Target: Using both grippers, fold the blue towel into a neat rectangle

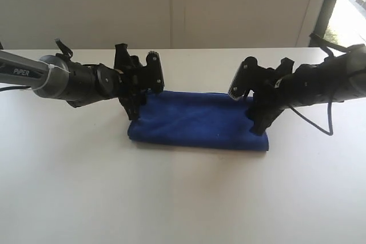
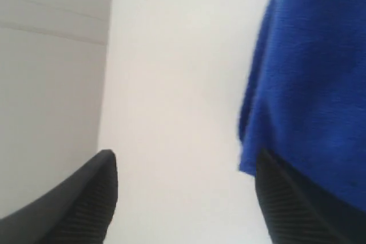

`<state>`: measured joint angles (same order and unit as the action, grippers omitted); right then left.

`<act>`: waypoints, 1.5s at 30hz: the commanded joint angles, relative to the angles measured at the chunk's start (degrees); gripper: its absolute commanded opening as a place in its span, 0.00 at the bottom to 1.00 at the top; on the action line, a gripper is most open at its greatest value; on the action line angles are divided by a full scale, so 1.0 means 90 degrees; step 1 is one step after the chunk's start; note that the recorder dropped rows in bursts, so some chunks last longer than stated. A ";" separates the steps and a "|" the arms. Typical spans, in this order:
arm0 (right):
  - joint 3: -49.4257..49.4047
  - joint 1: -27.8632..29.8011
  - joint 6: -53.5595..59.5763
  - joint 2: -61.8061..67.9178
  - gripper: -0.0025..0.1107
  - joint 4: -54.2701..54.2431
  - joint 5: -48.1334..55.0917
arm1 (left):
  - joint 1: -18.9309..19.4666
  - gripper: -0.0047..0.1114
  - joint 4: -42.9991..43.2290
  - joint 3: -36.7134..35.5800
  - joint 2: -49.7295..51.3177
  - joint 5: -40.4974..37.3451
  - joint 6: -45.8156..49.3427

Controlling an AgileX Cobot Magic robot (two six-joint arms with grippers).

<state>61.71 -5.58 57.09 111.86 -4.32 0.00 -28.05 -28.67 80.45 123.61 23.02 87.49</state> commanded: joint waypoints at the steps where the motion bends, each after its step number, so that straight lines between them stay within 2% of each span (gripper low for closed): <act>1: 0.0045 0.0071 -0.0039 -0.0456 0.63 0.0015 -0.0136 | -0.0002 0.66 -0.0067 0.0033 -0.0044 0.0997 -0.0086; 5: 0.0045 0.0071 -0.0359 -0.0949 0.62 -0.0118 -0.0164 | -0.0015 0.66 -0.0339 0.0033 -0.0224 0.1095 -0.0785; 7: 0.0045 0.0071 -0.0975 -0.1140 0.59 -0.0399 -0.0164 | -0.0085 0.66 -0.1189 0.0033 -0.0354 0.1095 -0.1080; 9: 0.0045 0.0071 -0.1842 -0.1279 0.55 -0.0721 -0.0037 | -0.0163 0.58 -0.2351 0.0033 -0.0495 0.0930 -0.1031; 10: 0.0045 0.0071 -0.2136 -0.1326 0.52 -0.0735 0.0093 | -0.0191 0.48 -0.2911 0.0033 -0.0598 0.0716 -0.0880; 13: 0.0186 0.0071 -0.2874 -0.1362 0.33 -0.0735 0.1100 | -0.0208 0.04 -0.4386 0.0033 -0.0932 -0.0306 0.0524; 14: 0.0324 0.0071 -0.3103 -0.1344 0.20 -0.0735 0.1769 | -0.0196 0.05 -0.5019 0.0072 -0.1038 -0.0724 0.1102; 16: 0.0595 0.0071 -0.3172 -0.1233 0.03 -0.0735 0.2781 | -0.0140 0.04 -0.6620 0.0198 -0.1198 -0.1321 0.2186; 17: 0.0843 0.0071 -0.3191 -0.1120 0.02 -0.0735 0.3479 | -0.0112 0.04 -0.7626 0.0277 -0.1246 -0.1518 0.2864; 18: 0.1013 0.0071 -0.3191 -0.1028 0.02 -0.0771 0.3904 | -0.0070 0.04 -0.7920 0.0341 -0.1280 -0.1595 0.3472; 21: 0.1568 0.0071 -0.3191 -0.0667 0.02 -0.0872 0.4762 | -0.0068 0.04 -0.7920 0.0368 -0.1291 -0.1506 0.3441; 24: 0.1815 0.0071 -0.3191 -0.0359 0.02 -0.0911 0.4823 | -0.0068 0.04 -0.7920 0.0169 -0.1279 -0.1650 0.3439; 27: 0.1873 0.0071 -0.3166 -0.0134 0.02 -0.1303 0.4854 | -0.0068 0.04 -0.7920 -0.0120 -0.1266 -0.2025 0.2924; 30: 0.1873 0.0057 -0.2842 -0.0033 0.02 -0.1523 0.5021 | -0.0002 0.04 -0.7920 -0.0425 -0.1255 -0.2622 0.2358; 33: 0.1873 0.0057 -0.2707 -0.0033 0.02 -0.1534 0.5048 | 0.0428 0.04 -0.7920 -0.0649 -0.1255 -0.4127 0.1311; 34: 0.1873 0.0057 -0.2695 -0.0033 0.02 -0.1534 0.5048 | 0.0796 0.04 -0.7534 -0.0649 -0.1227 -0.5276 0.0415; 35: 0.1873 0.0057 -0.2695 -0.0033 0.02 -0.1534 0.5021 | 0.1065 0.04 -0.7251 -0.0546 -0.1177 -0.6012 -0.0083; 36: 0.1873 0.0057 -0.2695 -0.0033 0.02 -0.1540 0.4971 | 0.1373 0.04 -0.6785 -0.0414 -0.1132 -0.6681 -0.0497; 37: 0.1873 0.0057 -0.2695 -0.0033 0.02 -0.1550 0.4929 | 0.1619 0.04 -0.6145 -0.0299 -0.1100 -0.6986 -0.0810; 39: 0.1873 0.0057 -0.2679 -0.0033 0.02 -0.1662 0.4828 | 0.1881 0.04 -0.4928 -0.0184 -0.1114 -0.6901 -0.1703; 41: 0.1873 0.0057 -0.2562 -0.0033 0.02 -0.1738 0.4828 | 0.1940 0.04 -0.3988 -0.0155 -0.1115 -0.6739 -0.2302; 43: 0.1873 0.0057 -0.2530 -0.0017 0.02 -0.1738 0.4841 | 0.1854 0.04 -0.3849 -0.0155 -0.1092 -0.6770 -0.2393; 45: 0.1873 0.0057 -0.2530 0.0024 0.02 -0.1738 0.4841 | 0.1596 0.04 -0.3988 -0.0155 -0.1026 -0.6673 -0.2239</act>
<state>78.21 -5.23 33.56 111.70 -19.54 43.84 -11.05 -65.39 78.65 114.16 -35.10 68.27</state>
